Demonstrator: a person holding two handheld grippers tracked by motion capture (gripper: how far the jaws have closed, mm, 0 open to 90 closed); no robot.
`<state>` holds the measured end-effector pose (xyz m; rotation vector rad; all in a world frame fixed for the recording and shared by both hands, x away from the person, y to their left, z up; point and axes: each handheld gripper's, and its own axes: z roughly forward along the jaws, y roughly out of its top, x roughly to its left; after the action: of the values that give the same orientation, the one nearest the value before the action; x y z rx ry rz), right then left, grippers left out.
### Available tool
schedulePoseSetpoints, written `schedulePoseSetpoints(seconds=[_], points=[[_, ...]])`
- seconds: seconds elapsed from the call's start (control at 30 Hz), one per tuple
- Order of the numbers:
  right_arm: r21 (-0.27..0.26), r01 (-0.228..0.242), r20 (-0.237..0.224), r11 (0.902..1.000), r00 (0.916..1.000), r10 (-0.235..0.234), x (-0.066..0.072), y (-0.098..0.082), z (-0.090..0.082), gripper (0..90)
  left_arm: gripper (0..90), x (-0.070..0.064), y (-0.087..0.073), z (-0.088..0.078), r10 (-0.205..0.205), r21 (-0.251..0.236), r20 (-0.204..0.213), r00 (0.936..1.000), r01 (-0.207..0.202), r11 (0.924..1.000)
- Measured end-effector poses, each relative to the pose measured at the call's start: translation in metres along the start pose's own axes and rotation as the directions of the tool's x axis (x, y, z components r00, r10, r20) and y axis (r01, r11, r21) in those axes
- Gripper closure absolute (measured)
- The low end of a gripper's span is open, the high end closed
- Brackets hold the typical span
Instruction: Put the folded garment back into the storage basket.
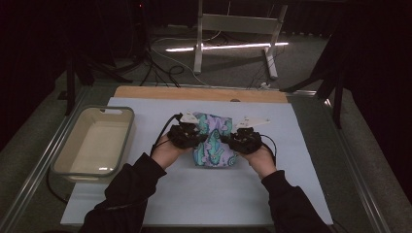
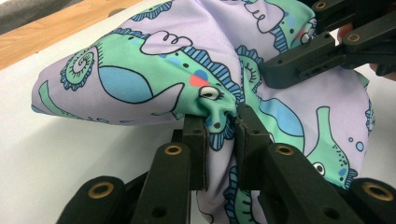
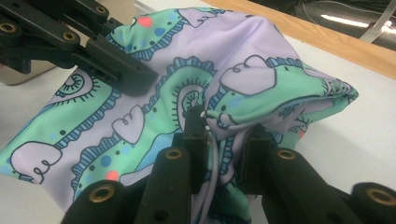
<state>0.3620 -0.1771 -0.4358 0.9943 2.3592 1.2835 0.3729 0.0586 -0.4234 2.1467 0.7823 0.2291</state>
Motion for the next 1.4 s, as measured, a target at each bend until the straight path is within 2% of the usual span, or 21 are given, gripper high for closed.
schedulePoseSetpoints(seconds=[0.27,0.87,0.9,1.4], points=[[-0.01,0.006,-0.012,0.9999,0.9999,-0.006,0.006,0.005,0.003,77.4,78.1,0.003,-0.001,-0.012,0.0,-0.009,-0.009,1.0,0.0,1.0],[-0.033,0.039,-0.037,0.9987,0.9985,-0.04,0.025,0.029,0.019,77.4,78.1,0.018,-0.008,-0.043,-0.002,-0.028,-0.06,0.9982,0.001,0.9996],[-0.035,0.032,-0.038,0.9989,0.9987,-0.033,0.026,0.03,0.021,77.4,78.1,0.018,-0.008,-0.045,-0.007,-0.028,-0.063,0.998,0.005,0.9996],[-0.047,0.073,-0.076,0.9963,0.9942,-0.076,0.049,0.053,0.039,77.4,78.1,0.033,-0.021,-0.079,-0.018,-0.037,-0.107,0.9941,0.014,0.9992]])
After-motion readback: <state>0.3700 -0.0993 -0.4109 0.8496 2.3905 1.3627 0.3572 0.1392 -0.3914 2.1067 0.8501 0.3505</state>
